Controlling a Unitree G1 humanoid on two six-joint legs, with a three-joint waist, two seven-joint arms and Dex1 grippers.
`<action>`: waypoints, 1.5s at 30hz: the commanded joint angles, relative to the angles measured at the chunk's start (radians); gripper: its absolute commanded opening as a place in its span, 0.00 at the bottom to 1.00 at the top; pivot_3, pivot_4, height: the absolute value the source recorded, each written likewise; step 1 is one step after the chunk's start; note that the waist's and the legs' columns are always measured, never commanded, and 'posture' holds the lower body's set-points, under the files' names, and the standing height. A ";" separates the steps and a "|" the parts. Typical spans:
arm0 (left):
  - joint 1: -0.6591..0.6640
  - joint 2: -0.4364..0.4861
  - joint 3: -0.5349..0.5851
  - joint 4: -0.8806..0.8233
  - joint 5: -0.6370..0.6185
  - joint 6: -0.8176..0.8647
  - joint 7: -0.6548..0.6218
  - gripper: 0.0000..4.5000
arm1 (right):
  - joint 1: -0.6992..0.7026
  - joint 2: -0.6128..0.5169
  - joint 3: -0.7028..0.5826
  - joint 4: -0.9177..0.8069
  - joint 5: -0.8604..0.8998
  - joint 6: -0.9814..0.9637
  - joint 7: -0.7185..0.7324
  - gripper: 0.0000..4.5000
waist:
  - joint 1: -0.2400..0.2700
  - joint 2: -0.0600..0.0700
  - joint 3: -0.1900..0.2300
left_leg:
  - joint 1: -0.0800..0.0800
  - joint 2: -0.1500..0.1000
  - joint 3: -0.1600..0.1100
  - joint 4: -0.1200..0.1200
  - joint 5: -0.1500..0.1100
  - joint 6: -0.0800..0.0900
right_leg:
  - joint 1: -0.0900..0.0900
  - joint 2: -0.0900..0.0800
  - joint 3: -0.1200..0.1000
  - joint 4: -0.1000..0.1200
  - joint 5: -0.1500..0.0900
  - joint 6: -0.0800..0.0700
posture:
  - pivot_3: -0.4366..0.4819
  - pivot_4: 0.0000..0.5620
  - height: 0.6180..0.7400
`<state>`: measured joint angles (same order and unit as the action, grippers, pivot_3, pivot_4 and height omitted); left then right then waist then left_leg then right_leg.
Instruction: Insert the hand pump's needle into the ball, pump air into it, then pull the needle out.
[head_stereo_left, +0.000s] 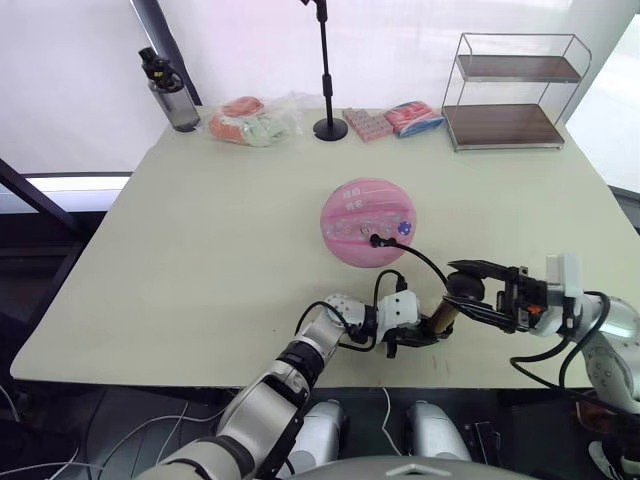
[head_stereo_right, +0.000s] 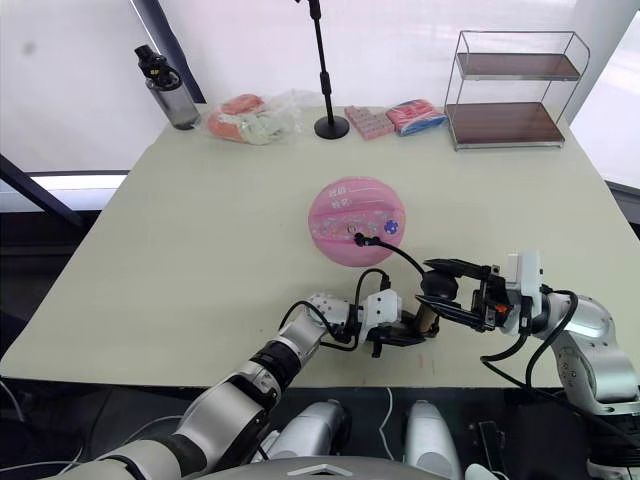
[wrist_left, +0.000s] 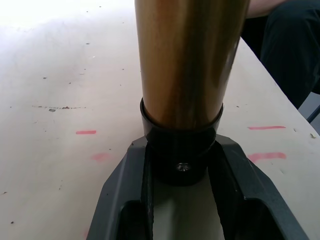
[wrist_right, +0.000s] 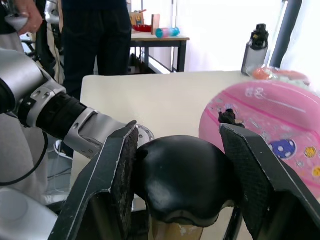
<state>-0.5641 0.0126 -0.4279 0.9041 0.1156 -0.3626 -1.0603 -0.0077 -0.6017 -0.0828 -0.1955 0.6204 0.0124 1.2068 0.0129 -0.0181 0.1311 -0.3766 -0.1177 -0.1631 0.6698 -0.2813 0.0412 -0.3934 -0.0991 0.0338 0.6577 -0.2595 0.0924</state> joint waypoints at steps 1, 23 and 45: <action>0.031 0.006 -0.012 0.051 0.018 0.016 -0.014 0.24 | 0.007 -0.033 -0.009 0.025 -0.006 0.061 -0.002 0.47 | 0.000 0.000 0.000 | 0.000 0.000 0.000 0.000 0.000 0.000 | 0.000 0.000 0.000 0.000 0.000 0.000 | 0.48 0.27 0.96; 0.063 0.020 -0.012 0.017 0.016 0.030 -0.029 0.24 | -0.216 -0.303 -0.382 -0.156 0.463 0.461 -0.064 0.47 | 0.001 0.009 0.007 | -0.006 -0.002 -0.003 -0.001 0.000 0.000 | -0.003 -0.003 -0.002 -0.003 0.000 0.000 | 0.48 0.27 0.96; 0.068 0.024 -0.029 0.003 0.019 0.029 -0.034 0.24 | -0.084 -0.203 -0.241 -0.167 0.233 0.350 -0.022 0.47 | -0.001 0.006 0.006 | -0.003 -0.001 -0.005 -0.001 0.000 0.000 | -0.001 -0.002 -0.004 -0.002 0.000 0.000 | 0.48 0.27 0.96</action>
<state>-0.5373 0.0170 -0.4257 0.8662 0.1017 -0.3574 -1.0693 -0.1133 -0.8038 -0.3489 -0.3740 0.9339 0.3823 1.1835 0.0122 -0.0117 0.1371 -0.3795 -0.1185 -0.1682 0.6692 -0.2813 0.0413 -0.3940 -0.1010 0.0294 0.6553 -0.2596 0.0922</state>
